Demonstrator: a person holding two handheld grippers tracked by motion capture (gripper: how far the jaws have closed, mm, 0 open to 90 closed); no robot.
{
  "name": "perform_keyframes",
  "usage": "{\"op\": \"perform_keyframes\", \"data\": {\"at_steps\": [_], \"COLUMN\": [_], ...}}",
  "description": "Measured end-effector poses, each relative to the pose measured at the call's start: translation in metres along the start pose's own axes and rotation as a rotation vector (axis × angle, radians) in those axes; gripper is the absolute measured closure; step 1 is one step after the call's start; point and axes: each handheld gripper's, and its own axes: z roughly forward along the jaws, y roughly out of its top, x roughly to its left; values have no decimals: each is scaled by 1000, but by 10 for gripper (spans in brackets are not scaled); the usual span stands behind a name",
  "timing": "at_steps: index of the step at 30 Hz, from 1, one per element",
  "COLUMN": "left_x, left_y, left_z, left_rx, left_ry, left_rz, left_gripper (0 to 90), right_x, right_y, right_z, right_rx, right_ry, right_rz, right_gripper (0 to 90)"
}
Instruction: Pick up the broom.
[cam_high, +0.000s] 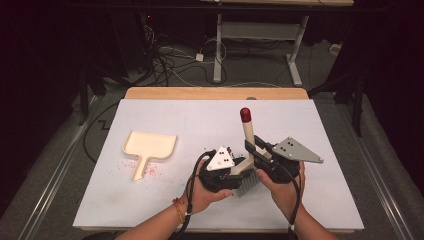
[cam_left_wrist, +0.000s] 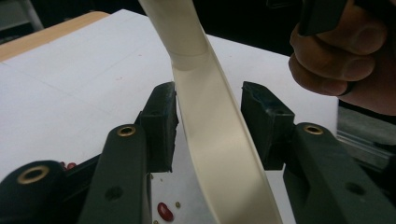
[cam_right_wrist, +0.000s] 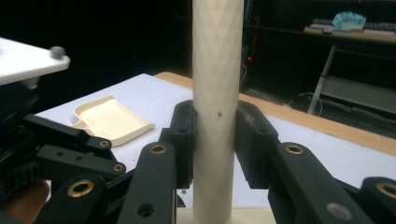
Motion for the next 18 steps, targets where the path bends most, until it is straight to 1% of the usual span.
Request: {"op": "perform_keyframes", "data": {"at_steps": [1,2,3,5,6,7,8,9,10,12,13,14,15,16,17,18], "left_x": [1,2,3,6,10,10,13,15,14,13,13,12,11,11,11,11], "left_y": [0,-1,-1,-1,-2,-2,-2,-2,0,1,1,1,2,2,2,3], "left_z": [-2,-4,-6,-10,-13,-13,-16,-18,-22,-25,-25,-26,-28,-30,-32,-33], "left_rx": [7,9,13,21,25,25,26,34,46,75,75,84,97,104,108,113], "left_ry": [-2,-2,0,13,17,17,16,11,14,-23,-23,-31,-36,-38,-40,-49], "left_rz": [10,16,21,31,33,33,30,45,85,128,128,149,179,194,203,210], "left_gripper": [579,579,601,613,640,655,658,658,658,659,659,659,659,659,659,658], "right_x": [1,1,3,5,8,10,11,11,10,7,6,5,4,3,2,0], "right_y": [1,1,2,3,5,6,7,8,9,11,13,14,16,18,19,19], "right_z": [-1,-1,-3,-4,-7,-8,-8,-9,-10,-12,-13,-14,-15,-16,-17,-18], "right_rx": [-4,-4,-15,-21,-28,-31,-30,-27,-32,-31,-27,-23,-14,10,34,45], "right_ry": [4,4,13,17,18,26,38,47,66,126,156,179,213,253,270,290], "right_rz": [-12,-12,-27,-32,-69,-77,-96,-109,-101,-90,-96,-101,-114,-142,-179,-213], "right_gripper": [709,709,708,707,705,704,700,692,675,624,604,593,564,541,529,525]}}
